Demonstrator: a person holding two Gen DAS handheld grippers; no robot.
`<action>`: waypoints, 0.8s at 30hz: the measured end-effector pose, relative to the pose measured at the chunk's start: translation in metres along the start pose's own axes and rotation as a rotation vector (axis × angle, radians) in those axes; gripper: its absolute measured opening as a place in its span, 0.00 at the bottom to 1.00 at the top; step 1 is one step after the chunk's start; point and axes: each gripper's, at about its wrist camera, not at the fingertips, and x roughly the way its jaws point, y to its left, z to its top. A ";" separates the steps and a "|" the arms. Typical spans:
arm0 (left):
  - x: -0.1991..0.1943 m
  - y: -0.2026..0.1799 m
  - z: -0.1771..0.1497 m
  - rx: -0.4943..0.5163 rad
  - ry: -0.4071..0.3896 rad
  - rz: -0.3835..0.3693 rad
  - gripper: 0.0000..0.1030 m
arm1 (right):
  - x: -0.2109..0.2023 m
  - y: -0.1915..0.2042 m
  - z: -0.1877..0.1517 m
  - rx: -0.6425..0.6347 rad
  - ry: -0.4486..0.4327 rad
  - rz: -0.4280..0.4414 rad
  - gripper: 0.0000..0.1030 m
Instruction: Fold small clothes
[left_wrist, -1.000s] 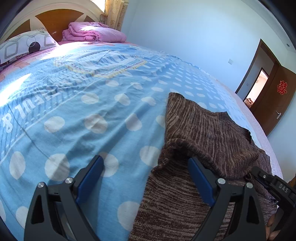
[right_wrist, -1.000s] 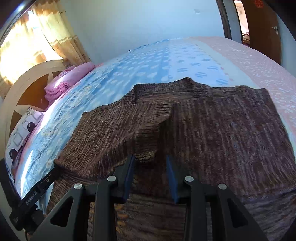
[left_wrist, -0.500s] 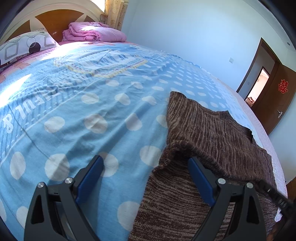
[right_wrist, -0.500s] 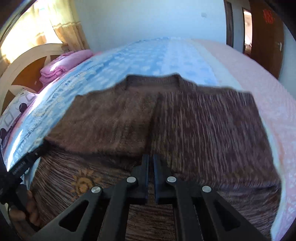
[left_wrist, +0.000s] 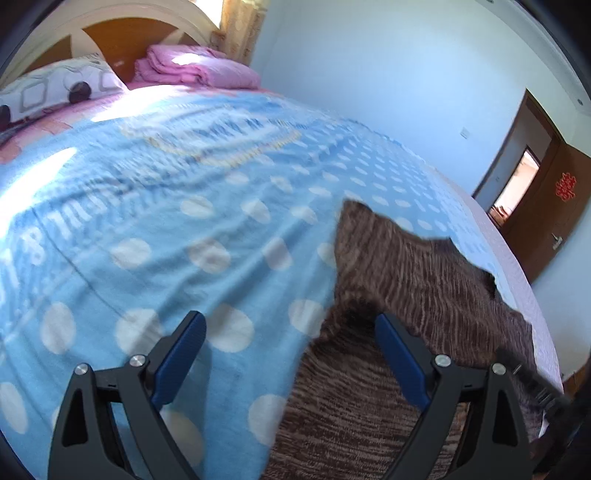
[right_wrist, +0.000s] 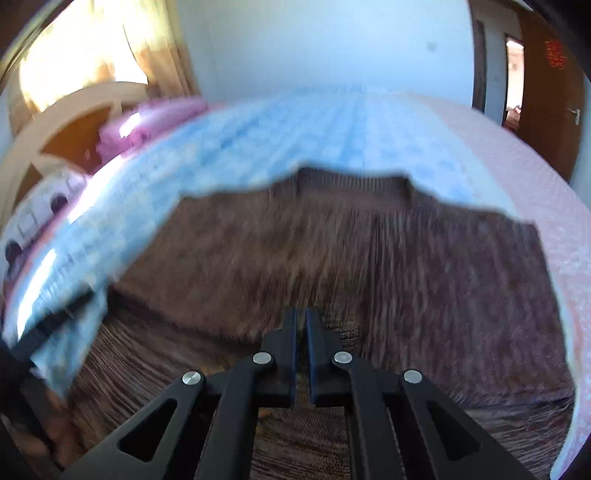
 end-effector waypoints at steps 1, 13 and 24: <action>-0.002 -0.002 0.006 0.009 -0.018 0.017 0.93 | -0.002 -0.002 0.000 0.011 -0.007 0.011 0.06; 0.063 -0.026 0.019 0.202 0.134 0.251 1.00 | 0.000 -0.011 -0.003 0.055 -0.003 0.040 0.08; -0.038 0.020 0.016 0.284 -0.027 -0.035 0.99 | -0.164 -0.081 -0.066 0.169 -0.177 -0.084 0.37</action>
